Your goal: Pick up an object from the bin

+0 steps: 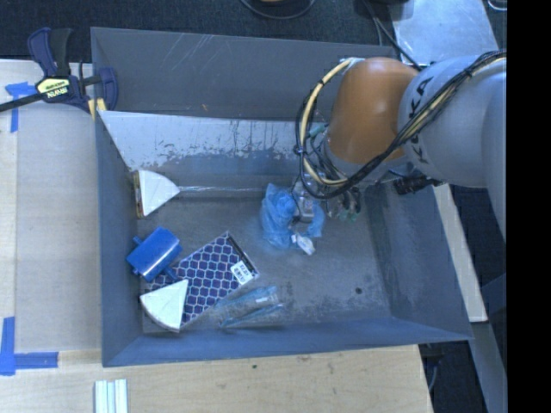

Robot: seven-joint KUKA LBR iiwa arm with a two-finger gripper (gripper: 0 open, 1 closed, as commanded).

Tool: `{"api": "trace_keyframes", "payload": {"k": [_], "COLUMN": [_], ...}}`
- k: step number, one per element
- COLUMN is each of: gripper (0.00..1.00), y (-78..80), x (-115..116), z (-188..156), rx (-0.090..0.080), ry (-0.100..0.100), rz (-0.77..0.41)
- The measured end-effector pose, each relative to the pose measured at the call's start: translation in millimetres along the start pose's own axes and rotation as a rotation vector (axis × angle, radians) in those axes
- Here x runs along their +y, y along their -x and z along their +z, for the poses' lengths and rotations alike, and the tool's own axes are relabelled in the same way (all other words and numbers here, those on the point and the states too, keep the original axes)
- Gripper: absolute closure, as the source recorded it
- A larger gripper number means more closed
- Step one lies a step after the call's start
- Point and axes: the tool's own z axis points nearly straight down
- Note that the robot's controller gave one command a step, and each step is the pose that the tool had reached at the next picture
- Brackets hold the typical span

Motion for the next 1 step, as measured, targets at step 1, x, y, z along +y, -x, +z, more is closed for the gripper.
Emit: {"api": "trace_keyframes", "payload": {"k": [1], "gripper": [1.00], "y": [-2.3], "x": [-7.5], "z": [-106.9], "rx": [-0.001], "ry": [0.000], "rz": [0.050]}}
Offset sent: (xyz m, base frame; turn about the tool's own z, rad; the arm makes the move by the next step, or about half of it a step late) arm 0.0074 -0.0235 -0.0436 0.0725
